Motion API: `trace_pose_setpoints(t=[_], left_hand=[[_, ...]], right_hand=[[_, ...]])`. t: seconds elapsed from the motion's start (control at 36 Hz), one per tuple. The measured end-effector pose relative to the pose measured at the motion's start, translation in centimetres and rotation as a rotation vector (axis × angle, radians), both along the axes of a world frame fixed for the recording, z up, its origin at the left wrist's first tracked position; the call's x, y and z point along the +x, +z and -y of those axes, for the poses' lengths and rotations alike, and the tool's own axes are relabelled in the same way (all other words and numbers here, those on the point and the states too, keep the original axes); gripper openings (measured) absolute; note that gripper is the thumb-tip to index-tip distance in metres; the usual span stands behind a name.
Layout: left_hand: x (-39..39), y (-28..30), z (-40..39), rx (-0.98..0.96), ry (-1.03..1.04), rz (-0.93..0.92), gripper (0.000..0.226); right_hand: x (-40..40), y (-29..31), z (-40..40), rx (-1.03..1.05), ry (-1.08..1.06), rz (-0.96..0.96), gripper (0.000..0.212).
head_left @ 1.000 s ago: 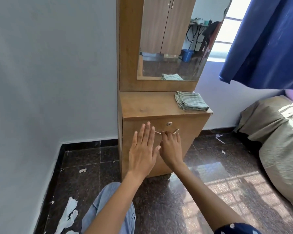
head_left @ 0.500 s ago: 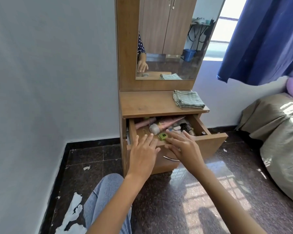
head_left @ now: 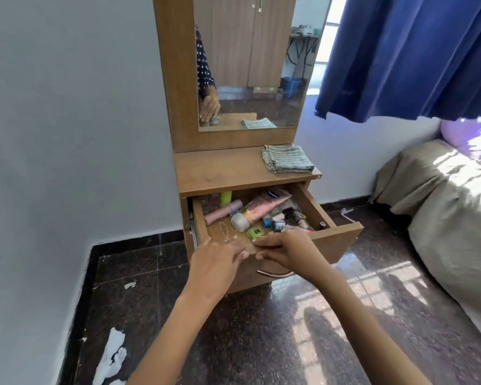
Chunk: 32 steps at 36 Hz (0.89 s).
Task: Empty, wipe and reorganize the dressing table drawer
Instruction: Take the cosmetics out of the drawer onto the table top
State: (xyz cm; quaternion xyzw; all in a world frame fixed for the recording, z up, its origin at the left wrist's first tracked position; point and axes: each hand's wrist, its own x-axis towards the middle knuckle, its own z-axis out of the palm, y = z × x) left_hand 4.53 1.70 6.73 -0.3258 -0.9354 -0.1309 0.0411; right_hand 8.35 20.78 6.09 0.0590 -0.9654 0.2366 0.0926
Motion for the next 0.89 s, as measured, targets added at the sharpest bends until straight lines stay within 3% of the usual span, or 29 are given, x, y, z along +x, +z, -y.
trace_pose_setpoints(t=[0.31, 0.72, 0.89], left_hand=[[-0.7, 0.9, 0.4, -0.025, -0.196, -0.021, 0.027], [-1.1, 1.6, -0.7, -0.17, -0.359, 0.157, 0.034], [-0.7, 1.7, -0.5, -0.14, -0.393, 0.298, 0.035]], right_hand=[[1.6, 2.3, 1.5, -0.039, -0.131, 0.206, 0.029], [4.2, 4.3, 2.0, -0.08, -0.13, 0.387, 0.028], [5.3, 4.2, 1.8, -0.09, -0.135, 0.437, 0.029]])
